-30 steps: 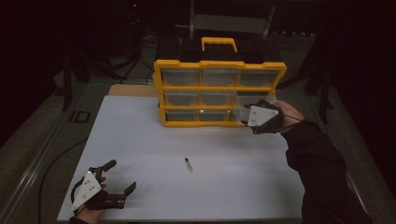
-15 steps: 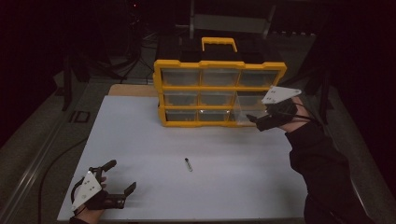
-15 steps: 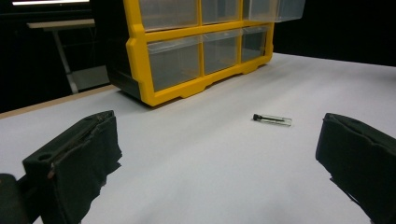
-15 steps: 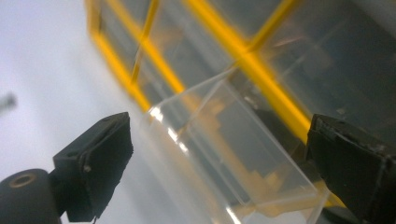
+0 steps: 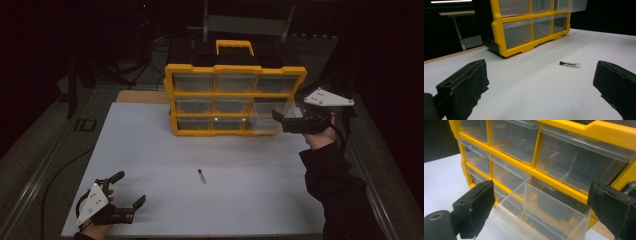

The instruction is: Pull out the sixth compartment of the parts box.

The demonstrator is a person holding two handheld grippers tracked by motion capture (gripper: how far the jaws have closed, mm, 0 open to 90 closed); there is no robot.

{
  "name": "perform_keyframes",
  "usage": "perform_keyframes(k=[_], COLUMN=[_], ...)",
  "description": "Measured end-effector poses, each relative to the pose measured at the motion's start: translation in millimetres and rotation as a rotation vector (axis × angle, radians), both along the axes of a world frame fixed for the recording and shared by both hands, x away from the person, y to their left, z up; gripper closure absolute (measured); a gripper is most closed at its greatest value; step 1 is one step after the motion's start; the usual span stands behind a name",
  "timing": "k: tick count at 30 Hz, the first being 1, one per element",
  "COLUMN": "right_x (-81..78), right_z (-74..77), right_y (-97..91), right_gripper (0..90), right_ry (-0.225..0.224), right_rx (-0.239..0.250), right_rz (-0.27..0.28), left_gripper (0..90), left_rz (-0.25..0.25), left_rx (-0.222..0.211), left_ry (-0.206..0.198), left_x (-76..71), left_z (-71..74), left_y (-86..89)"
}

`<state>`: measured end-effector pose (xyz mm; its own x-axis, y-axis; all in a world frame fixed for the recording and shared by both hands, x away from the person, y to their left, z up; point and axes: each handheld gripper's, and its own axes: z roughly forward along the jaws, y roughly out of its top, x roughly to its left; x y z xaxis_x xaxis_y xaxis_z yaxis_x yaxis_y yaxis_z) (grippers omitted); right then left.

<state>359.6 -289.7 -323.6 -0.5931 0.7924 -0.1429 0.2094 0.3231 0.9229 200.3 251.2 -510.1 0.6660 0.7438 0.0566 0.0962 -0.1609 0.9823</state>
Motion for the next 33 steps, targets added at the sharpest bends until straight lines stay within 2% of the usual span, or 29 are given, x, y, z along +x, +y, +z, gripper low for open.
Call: perform_keyframes(k=[1, 3, 8, 12, 13, 17, 24, 27, 29, 33], right_x=[-3.8, -9.6, -20.1, -29.1, -36.7, -49.0, -63.4, -73.7, -78.6, -86.4], right_z=[-1.3, -4.1, -12.6, -17.9, -22.7, -35.8, -56.5, -71.6, -78.4, -94.2], right_y=[0.2, 0.3, 0.8, -0.6, -1.2, 0.3, 0.4, 0.9, 2.5, 3.1], right_gripper=[7.7, 7.7, 7.6, 7.6, 7.7, 7.7, 7.7, 7.7, 7.7, 7.7], right_ry=[-0.014, -0.013, -0.002, -0.018, -0.028, -0.038, -0.023, -0.024, -0.024, -0.011], right_rx=[0.012, 0.036, 0.043, 0.051, 0.060, 0.045, 0.074, 0.090, 0.075, 0.091], right_rz=[-0.006, -0.002, 0.009, 0.002, -0.002, 0.001, 0.020, 0.014, 0.010, 0.018], left_gripper=[0.3, 0.3, 0.3, 0.3, 0.3, 0.3, 0.3, 0.3, 0.3, 0.3], left_rz=[0.001, 0.002, 0.001, 0.002, 0.002, 0.002, 0.003, 0.001, 0.002, 0.003], left_rx=[-0.001, -0.003, 0.000, -0.002, -0.001, -0.001, -0.004, -0.001, 0.000, -0.002], left_ry=[0.000, -0.001, -0.002, -0.001, -0.001, -0.001, -0.002, -0.003, -0.003, -0.001], left_x=[-0.1, 0.0, 0.0, 0.1, 0.1, 0.0, -0.2, -0.5, -0.7, -0.7], left_z=[0.0, 0.1, 0.1, 0.1, 0.1, 0.1, 0.3, 0.3, 0.4, 0.2], left_y=[0.1, 0.2, 0.0, 0.0, 0.0, -0.1, -0.3, -0.4, -0.4, -0.2])
